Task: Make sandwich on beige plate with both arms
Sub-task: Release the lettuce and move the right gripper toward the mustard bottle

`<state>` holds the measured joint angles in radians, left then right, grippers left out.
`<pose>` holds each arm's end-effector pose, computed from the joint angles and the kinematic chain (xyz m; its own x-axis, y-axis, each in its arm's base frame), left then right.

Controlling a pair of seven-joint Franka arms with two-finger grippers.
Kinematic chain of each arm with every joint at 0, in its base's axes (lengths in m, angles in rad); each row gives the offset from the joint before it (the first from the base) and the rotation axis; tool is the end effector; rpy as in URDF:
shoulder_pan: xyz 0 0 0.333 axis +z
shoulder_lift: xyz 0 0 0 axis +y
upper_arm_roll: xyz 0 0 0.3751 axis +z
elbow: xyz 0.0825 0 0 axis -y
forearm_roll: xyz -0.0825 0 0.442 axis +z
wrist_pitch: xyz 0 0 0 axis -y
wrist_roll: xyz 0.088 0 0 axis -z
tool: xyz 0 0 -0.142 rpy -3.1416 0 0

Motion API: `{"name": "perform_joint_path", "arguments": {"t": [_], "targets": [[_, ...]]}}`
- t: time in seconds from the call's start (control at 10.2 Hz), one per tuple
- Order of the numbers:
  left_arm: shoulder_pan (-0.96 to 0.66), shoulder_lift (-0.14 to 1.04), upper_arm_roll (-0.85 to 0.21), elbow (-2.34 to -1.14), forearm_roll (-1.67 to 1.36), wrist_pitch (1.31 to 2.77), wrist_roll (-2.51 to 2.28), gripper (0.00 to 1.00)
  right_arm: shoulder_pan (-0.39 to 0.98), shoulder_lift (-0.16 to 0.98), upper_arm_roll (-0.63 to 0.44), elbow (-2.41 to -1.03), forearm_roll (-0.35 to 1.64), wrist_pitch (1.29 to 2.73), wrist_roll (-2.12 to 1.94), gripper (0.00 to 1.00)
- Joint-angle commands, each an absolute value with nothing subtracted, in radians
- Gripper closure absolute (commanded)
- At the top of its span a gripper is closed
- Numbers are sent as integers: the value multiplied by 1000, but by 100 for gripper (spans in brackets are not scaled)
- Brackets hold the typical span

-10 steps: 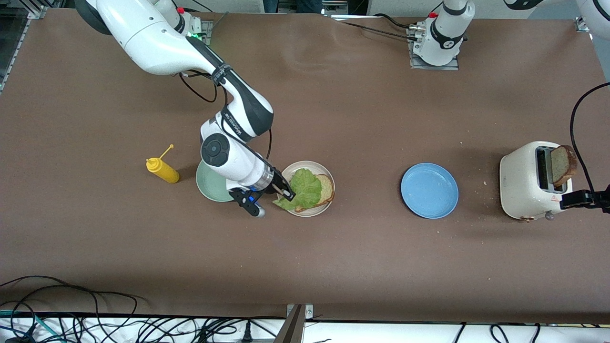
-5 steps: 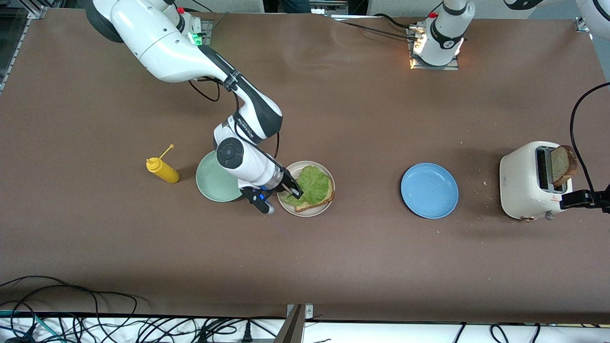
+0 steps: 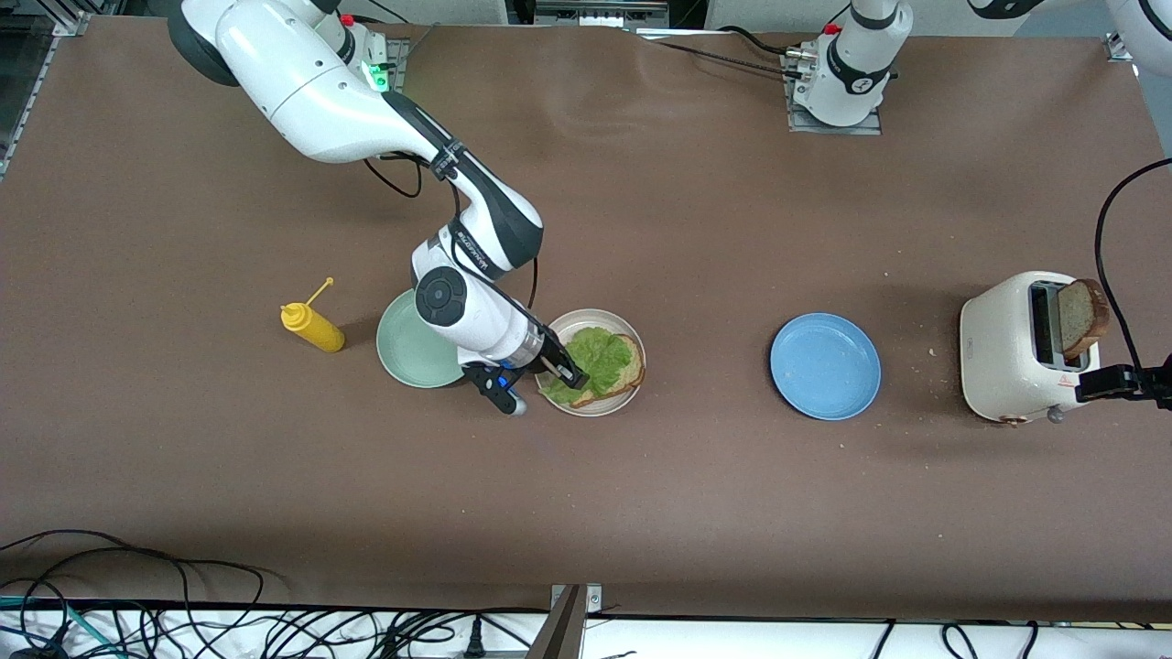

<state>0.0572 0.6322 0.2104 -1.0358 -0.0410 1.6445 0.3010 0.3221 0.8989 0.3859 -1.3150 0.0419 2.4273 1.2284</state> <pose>0.8036 0.1607 0.4889 0.9970 -0.0676 -0.0365 -0.0702 -0.9947 -0.0754 0.7126 0.4990 0.2208 0.7535 -0.6151 -0.2319 -0.6561 -0.6816 -0.3241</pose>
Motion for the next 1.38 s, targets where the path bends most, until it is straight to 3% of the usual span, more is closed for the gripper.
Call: {"name": "perform_joint_path", "arguments": {"t": [0.0, 0.59, 1.28], "targets": [[60, 618, 204, -1043, -8, 1637, 310, 0, 313, 842, 362, -1299, 38, 2383, 1227, 0], [60, 618, 203, -1045, -8, 1635, 307, 0, 278, 574, 164, -1402, 58, 2051, 1105, 0], [58, 618, 202, -1046, -8, 1634, 307, 0, 6, 526, 156, -1404, 129, 1731, 1055, 0]]}}
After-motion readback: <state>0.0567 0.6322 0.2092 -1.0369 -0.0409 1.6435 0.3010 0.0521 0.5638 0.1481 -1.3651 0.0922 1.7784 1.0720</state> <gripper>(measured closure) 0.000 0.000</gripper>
